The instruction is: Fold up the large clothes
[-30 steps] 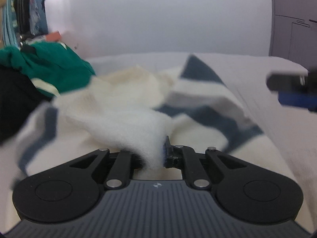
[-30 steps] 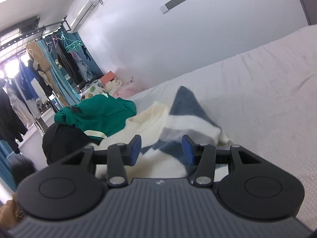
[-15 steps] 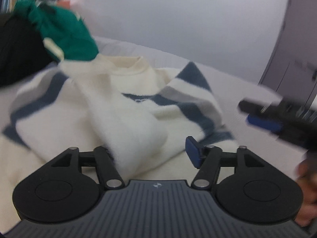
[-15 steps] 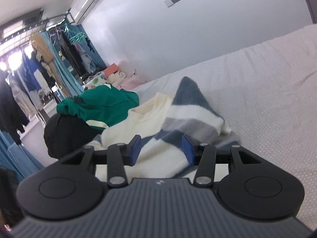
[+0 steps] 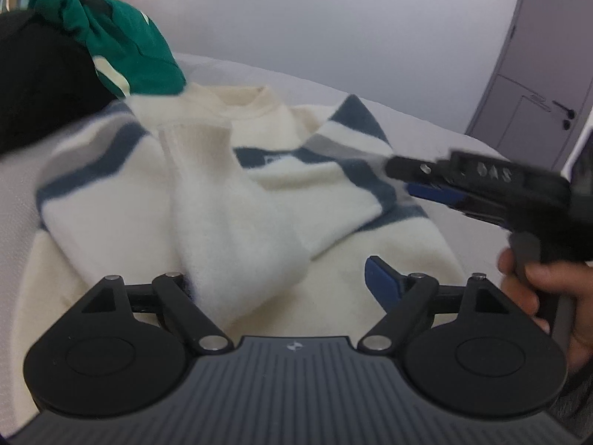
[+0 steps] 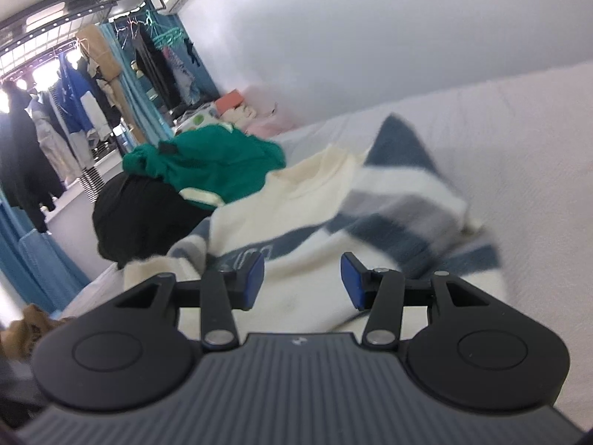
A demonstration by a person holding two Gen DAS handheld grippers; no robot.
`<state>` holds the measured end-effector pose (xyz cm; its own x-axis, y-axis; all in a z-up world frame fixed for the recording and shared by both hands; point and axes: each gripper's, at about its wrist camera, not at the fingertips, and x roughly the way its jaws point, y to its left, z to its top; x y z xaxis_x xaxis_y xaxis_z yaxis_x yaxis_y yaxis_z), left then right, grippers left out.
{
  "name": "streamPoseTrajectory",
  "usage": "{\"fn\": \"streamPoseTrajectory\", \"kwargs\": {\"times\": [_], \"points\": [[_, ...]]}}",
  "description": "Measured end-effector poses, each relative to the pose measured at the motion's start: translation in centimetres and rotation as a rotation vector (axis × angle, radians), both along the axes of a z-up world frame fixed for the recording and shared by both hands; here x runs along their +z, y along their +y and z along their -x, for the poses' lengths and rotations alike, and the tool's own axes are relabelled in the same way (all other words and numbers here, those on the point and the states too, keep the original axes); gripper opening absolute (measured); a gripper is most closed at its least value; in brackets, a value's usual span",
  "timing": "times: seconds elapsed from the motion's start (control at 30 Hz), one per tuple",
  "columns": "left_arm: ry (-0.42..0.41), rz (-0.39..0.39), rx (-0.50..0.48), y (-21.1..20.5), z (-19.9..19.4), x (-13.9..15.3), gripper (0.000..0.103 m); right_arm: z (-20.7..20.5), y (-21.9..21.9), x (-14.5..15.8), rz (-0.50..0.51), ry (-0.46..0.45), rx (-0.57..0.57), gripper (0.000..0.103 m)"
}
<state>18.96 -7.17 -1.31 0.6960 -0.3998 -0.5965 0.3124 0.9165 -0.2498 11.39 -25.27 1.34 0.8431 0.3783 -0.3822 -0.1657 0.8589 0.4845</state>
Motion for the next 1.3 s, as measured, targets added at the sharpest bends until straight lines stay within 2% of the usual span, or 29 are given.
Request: {"fn": "streamPoseTrajectory", "kwargs": {"times": [0.23,0.3,0.4,0.47,0.6,0.73,0.83,0.93,1.07,1.1,1.3], "points": [[0.026,0.056,-0.034,0.7,-1.4,-3.0,0.085,-2.1,3.0,-0.7,-0.065,0.044,0.118,0.05],[0.044,0.106,-0.043,1.5,-2.1,-3.6,0.085,-2.9,3.9,-1.1,-0.068,0.067,0.156,0.051],[0.069,0.163,-0.05,2.6,-2.7,-4.0,0.085,-4.4,5.2,-2.3,-0.06,0.119,0.22,0.063],[0.083,0.194,-0.063,3.2,-2.9,-4.3,0.085,-5.4,5.8,-3.4,-0.074,0.158,0.255,0.064],[0.099,0.232,-0.071,3.9,-3.5,-4.7,0.085,-7.2,6.1,-5.3,-0.196,0.227,0.329,0.064],[0.108,0.257,-0.069,4.3,-3.7,-4.7,0.085,-7.9,6.6,-6.1,-0.234,0.231,0.376,0.064],[0.116,0.27,-0.06,4.5,-3.7,-4.5,0.085,-7.5,6.9,-5.7,-0.203,0.191,0.409,0.058],[0.107,0.267,-0.053,4.8,-3.6,-4.0,0.085,-6.8,7.3,-4.8,-0.196,0.158,0.454,0.044],[0.099,0.267,-0.035,5.2,-3.1,-3.4,0.085,-5.9,8.1,-3.6,-0.1,0.119,0.459,0.016],[0.095,0.265,-0.031,5.3,-2.9,-3.2,0.085,-5.6,8.0,-3.5,-0.093,0.109,0.449,0.013],[0.005,0.273,-0.013,6.0,-1.3,-1.0,0.085,-4.2,6.3,-1.5,-0.096,-0.008,0.355,0.01]]}}
